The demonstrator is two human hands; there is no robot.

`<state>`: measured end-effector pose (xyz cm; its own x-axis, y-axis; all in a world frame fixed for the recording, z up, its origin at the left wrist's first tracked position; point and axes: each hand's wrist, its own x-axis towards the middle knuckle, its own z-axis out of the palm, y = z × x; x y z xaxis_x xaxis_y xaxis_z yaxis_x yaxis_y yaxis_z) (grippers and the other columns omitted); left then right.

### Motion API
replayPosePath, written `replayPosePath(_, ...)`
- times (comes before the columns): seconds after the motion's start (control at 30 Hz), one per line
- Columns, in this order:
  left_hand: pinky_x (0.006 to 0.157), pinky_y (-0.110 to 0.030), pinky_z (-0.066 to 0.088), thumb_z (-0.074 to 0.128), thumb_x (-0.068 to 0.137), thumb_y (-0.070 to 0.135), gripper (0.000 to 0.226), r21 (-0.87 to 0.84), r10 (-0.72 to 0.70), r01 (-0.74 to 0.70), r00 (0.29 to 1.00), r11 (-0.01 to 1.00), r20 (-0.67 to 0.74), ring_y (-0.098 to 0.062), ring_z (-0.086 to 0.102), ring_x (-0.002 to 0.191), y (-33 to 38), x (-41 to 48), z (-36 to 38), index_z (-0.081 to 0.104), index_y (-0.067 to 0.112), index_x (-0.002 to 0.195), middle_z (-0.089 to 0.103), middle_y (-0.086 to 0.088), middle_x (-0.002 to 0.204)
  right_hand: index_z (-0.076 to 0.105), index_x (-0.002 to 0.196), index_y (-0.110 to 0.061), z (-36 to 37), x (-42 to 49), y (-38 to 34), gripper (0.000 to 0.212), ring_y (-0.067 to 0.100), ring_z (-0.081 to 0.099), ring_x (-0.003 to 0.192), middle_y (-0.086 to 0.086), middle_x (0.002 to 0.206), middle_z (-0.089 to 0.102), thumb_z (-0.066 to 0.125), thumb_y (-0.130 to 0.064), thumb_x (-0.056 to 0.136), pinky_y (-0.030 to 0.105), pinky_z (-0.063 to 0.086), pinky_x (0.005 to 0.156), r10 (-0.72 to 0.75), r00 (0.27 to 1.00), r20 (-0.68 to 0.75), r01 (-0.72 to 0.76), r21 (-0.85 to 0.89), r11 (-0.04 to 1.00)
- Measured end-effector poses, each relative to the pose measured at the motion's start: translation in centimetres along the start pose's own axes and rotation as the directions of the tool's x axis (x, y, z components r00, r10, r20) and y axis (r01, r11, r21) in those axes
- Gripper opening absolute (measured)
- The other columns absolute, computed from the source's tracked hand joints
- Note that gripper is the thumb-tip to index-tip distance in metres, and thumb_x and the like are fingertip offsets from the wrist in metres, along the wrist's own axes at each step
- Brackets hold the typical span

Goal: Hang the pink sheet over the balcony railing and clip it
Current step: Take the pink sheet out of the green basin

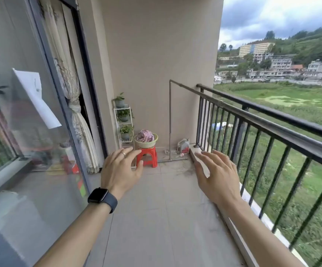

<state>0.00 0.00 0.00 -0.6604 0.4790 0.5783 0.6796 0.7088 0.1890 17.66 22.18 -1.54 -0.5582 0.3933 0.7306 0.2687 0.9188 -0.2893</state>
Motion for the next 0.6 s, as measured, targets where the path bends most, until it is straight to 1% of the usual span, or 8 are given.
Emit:
replayPosePath(0.03,0.104,-0.038,0.043,0.037,0.084,0.054,0.052,-0.004,0.005,-0.005,1.0,1.0,0.023,-0.02,0.053,0.124,-0.8,1.0,0.9,0.065,0.033,0.123,0.063,0.004,0.131,0.07,0.121,-0.031,1.6,0.7,0.1,0.041,0.024,0.056,0.126,-0.009,0.121,0.07,0.044,-0.047,0.095,0.044,0.045,0.101,-0.012,1.0,0.02,0.011,0.012,1.0)
replayPosePath(0.1,0.104,-0.038,0.043,0.037,0.084,0.054,0.053,0.008,-0.004,0.004,1.0,1.0,0.022,-0.02,0.053,0.124,-2.7,3.7,3.3,0.066,0.033,0.123,0.064,0.005,0.13,0.071,0.12,-0.031,5.1,2.8,0.3,0.043,0.024,0.057,0.124,-0.009,0.12,0.071,0.041,-0.048,0.095,0.045,0.047,0.1,0.012,0.998,0.062,-0.012,0.005,1.0)
replayPosePath(0.2,0.103,-0.037,0.044,0.036,0.083,0.055,0.053,0.014,-0.003,0.002,1.0,1.0,0.018,-0.018,0.055,0.12,-6.0,8.7,7.0,0.067,0.033,0.12,0.065,0.006,0.127,0.072,0.117,-0.032,10.9,6.8,0.2,0.043,0.021,0.056,0.122,-0.014,0.119,0.071,0.039,-0.048,0.094,0.043,0.046,0.098,0.024,0.993,0.113,-0.022,-0.019,1.0)
replayPosePath(0.3,0.101,-0.036,0.044,0.04,0.083,0.053,0.049,0.0,0.007,-0.007,1.0,1.0,0.013,-0.018,0.056,0.119,-9.4,14.2,10.0,0.068,0.033,0.119,0.066,0.006,0.126,0.071,0.117,-0.035,16.4,11.5,0.3,0.044,0.018,0.054,0.123,-0.017,0.118,0.07,0.036,-0.048,0.095,0.041,0.046,0.098,0.036,0.985,0.168,-0.03,-0.035,0.999)
replayPosePath(0.4,0.101,-0.037,0.044,0.046,0.085,0.05,0.044,0.001,0.023,-0.023,1.0,1.0,0.019,-0.019,0.055,0.12,-12.4,19.6,12.4,0.067,0.034,0.12,0.064,0.006,0.129,0.069,0.119,-0.037,21.0,15.9,0.1,0.044,0.017,0.052,0.124,-0.019,0.118,0.069,0.035,-0.049,0.095,0.04,0.045,0.099,0.056,0.984,0.17,-0.047,-0.057,0.997)
replayPosePath(0.6,0.098,-0.035,0.043,0.054,0.087,0.043,0.037,-0.008,0.029,-0.029,0.999,1.0,0.036,-0.016,0.055,0.119,-17.0,29.0,17.3,0.067,0.034,0.121,0.064,0.01,0.128,0.071,0.118,-0.032,29.4,24.0,0.0,0.046,0.023,0.055,0.123,-0.014,0.118,0.071,0.034,-0.049,0.094,0.043,0.046,0.099,0.052,0.985,0.167,-0.042,-0.062,0.997)
